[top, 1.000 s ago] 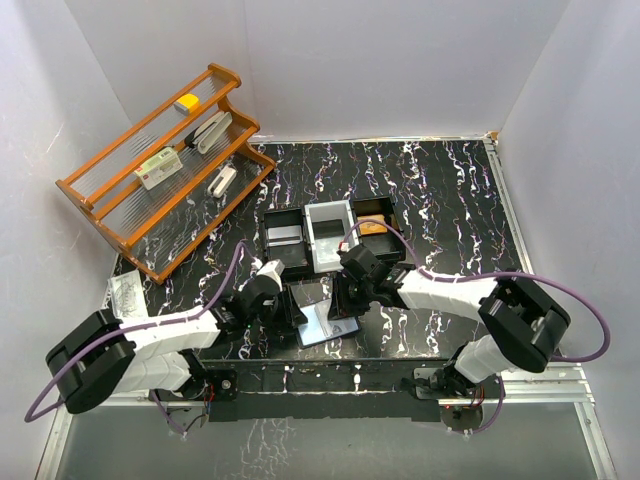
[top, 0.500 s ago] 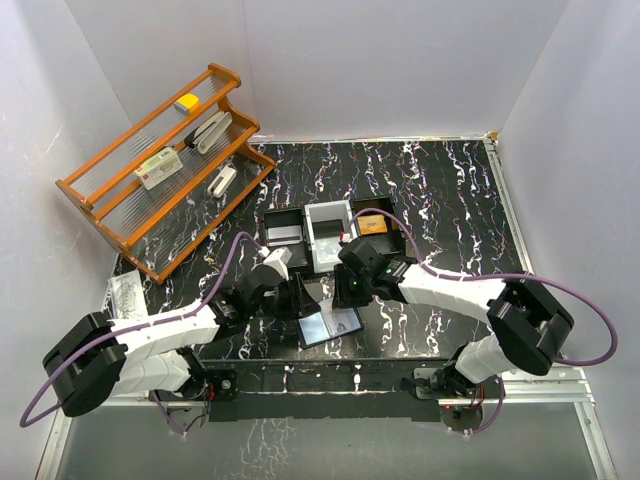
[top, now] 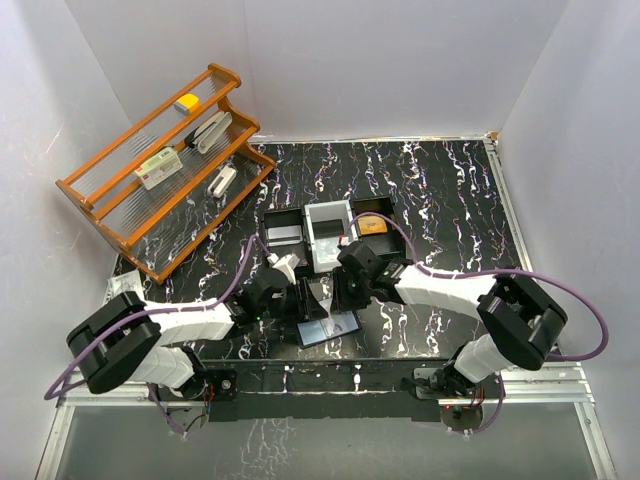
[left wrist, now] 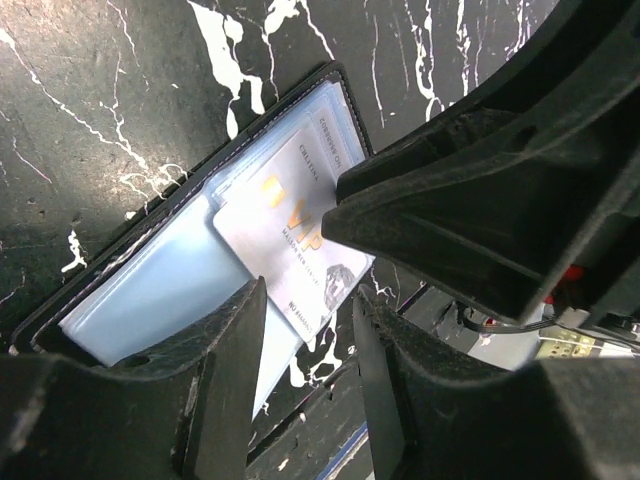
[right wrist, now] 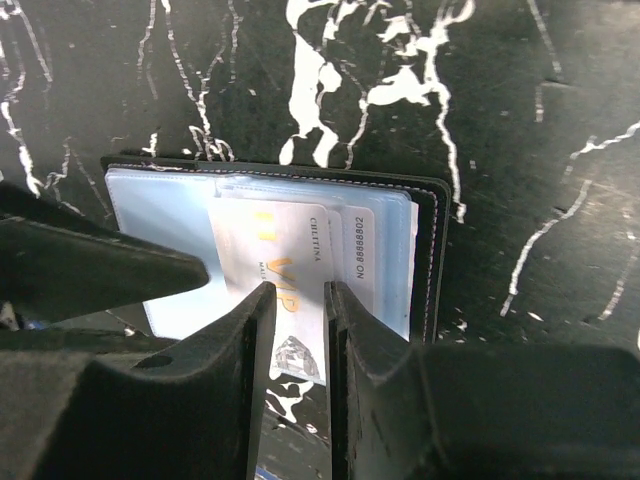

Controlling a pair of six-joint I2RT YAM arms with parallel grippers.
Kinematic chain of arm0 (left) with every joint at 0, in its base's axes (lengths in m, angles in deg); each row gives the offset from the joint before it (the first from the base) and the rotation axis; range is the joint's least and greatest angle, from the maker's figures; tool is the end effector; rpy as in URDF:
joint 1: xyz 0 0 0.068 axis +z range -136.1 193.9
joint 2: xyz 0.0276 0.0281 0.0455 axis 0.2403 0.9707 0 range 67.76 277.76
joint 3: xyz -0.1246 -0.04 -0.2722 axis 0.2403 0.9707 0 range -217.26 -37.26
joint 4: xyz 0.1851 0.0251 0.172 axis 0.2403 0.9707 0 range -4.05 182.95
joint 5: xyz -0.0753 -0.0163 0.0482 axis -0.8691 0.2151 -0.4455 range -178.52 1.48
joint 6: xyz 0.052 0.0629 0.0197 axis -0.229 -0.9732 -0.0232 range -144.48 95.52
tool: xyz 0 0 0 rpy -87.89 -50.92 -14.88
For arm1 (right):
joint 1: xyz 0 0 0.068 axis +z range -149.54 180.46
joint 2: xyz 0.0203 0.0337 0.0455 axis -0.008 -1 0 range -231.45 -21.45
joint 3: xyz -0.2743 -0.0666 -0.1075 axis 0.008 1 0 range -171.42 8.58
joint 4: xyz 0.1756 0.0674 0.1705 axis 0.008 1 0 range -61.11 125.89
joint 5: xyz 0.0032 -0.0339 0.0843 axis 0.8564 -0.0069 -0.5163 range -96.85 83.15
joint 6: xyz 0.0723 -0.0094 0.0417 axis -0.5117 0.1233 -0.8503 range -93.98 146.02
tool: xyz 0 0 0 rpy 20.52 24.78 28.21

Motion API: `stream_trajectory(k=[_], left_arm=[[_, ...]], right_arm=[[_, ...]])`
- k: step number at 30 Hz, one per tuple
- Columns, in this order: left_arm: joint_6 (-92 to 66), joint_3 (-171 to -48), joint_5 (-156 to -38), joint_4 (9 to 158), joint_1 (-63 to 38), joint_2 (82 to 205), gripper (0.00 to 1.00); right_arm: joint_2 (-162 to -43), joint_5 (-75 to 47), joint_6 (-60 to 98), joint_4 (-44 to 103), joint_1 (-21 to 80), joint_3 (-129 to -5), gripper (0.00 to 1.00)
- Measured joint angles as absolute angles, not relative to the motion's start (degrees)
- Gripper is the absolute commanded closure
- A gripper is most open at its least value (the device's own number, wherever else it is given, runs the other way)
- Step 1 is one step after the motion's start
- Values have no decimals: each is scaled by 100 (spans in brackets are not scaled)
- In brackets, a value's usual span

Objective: Take the credit cards out of the card holder

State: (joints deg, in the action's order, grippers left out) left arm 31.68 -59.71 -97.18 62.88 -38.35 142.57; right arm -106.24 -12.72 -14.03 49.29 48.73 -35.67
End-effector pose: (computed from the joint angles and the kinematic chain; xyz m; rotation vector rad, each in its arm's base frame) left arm 0.1524 -0.2149 0.1747 0.0243 2.3548 -1.2218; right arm 0.1834 0.2169 0.1694 -0.2365 2.7751 0.6052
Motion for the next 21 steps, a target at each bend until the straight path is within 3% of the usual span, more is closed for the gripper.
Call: stream_trajectory(k=[10,21], left_arm=[[3568,-5842,-9668,5940,-3835,14576,61],[3745,-5816,-9307,6443,-3835,14298,53]], right_arm=[[-10539,-1698,-1613,4267,4864,-3211,76],[-10543,-1768,-1681,4164,4856,-3167,76]])
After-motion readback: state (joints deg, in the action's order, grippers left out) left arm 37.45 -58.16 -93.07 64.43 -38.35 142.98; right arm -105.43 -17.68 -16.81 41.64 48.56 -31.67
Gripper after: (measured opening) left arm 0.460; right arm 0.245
